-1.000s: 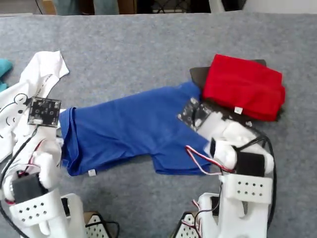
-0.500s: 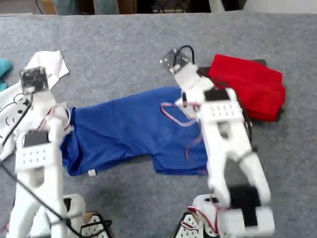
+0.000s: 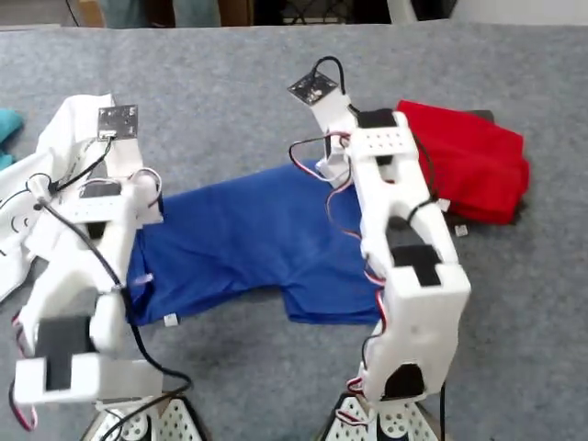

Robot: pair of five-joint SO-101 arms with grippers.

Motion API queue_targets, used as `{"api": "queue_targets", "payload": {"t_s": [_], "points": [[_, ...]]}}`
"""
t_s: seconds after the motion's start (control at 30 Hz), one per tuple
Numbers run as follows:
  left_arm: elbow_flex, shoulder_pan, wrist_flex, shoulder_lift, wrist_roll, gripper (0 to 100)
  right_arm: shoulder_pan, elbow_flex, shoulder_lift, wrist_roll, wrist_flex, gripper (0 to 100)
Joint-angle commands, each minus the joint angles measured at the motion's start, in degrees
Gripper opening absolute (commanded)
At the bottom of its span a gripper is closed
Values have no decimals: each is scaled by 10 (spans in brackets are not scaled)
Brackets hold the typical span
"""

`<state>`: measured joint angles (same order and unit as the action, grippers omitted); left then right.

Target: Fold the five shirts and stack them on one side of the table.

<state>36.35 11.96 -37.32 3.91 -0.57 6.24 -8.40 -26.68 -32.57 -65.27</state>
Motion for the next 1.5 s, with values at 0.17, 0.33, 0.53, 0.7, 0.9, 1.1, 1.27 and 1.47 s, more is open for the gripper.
{"api": "queue_targets", "payload": {"t_s": [0.17,0.33,0.53,0.7,0.9,1.1,1.27,1.47], "points": [[-80,70,-28,-55,-4,29,2,-130,-101,5,-34,15],[-85,108,-31,-77,-4,29,-17,-152,-137,5,-34,15],[-86,188,-28,-44,-17,29,-28,-157,-150,17,-34,15],[-84,215,-28,-29,-28,29,-26,-157,-146,16,-35,15],[-148,87,-120,18,-26,29,-20,-167,-136,14,-51,15],[-173,-32,-126,11,-26,29,-19,-168,-137,14,-50,15],[-179,-22,-90,-93,-27,29,-16,-167,-137,16,-50,15],[-178,10,-84,-158,-27,29,-13,-164,-137,17,-49,15]]}}
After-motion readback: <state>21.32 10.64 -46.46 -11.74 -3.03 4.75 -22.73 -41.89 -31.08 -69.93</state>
